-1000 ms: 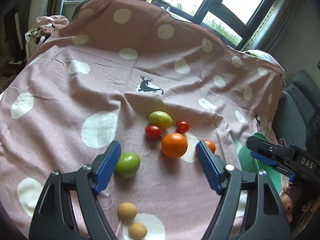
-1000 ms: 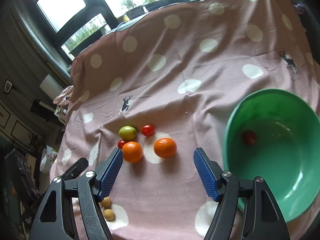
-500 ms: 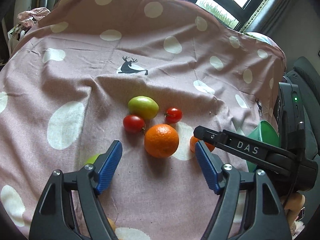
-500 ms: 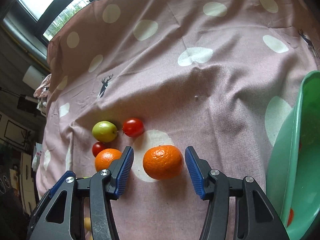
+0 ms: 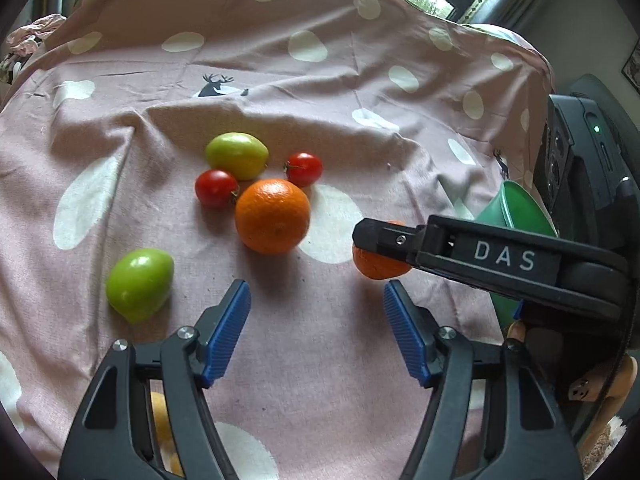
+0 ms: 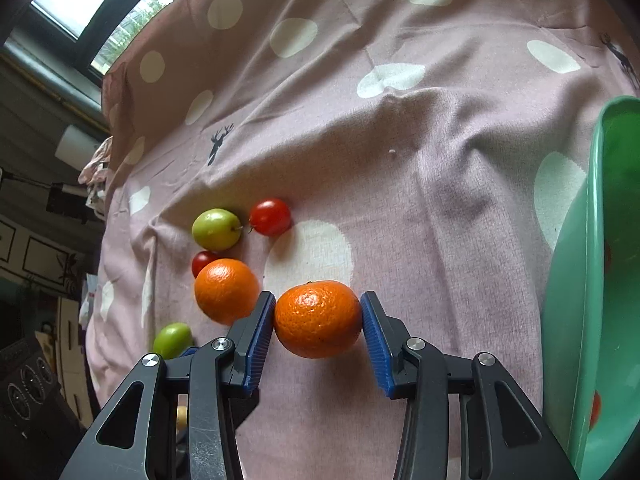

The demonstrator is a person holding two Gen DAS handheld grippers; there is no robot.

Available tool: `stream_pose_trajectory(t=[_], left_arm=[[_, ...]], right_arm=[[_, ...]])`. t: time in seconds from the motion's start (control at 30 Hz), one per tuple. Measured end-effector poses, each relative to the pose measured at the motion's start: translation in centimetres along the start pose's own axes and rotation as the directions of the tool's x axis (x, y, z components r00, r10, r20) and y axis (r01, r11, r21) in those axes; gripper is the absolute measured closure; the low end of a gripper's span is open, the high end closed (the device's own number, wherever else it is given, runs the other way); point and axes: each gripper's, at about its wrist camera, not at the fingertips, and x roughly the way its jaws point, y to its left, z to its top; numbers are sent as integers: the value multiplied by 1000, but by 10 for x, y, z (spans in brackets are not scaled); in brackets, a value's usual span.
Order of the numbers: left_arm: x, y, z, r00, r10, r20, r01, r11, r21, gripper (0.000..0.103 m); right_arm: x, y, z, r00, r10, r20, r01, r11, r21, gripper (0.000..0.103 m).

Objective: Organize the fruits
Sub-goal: 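Close the right gripper around the mandarin orange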

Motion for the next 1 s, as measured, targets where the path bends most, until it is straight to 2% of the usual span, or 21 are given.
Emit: stream_pose_trajectory(t=[0.17, 0.37, 0.57, 0.7, 0.83, 1.0], left_arm=[[4, -5, -7, 998, -57, -39, 57, 998, 1, 35], [11, -13, -12, 994, -91, -57, 93, 996, 18, 39], [19, -13, -13, 989, -121, -85, 122, 993, 1, 53], [18, -17, -15, 988, -139, -71, 140, 990, 15, 63], [18, -18, -16, 987, -152, -59, 153, 988, 22, 62], [19, -18, -17, 985, -162, -58, 163, 986, 22, 63]], right_arm=[[-7, 1, -15, 999, -39, -20, 38, 999, -22, 58], [-3, 1, -22, 998, -20, -54, 19, 1000, -21, 57], [2, 11, -26, 997, -22, -79, 17, 998, -56, 57], [1, 9, -28, 996, -22, -84, 17, 998, -57, 57], [-2, 0, -32, 996, 20, -92, -22, 999, -24, 57], [-8, -4, -30, 998, 21, -65, -22, 1000, -9, 57]])
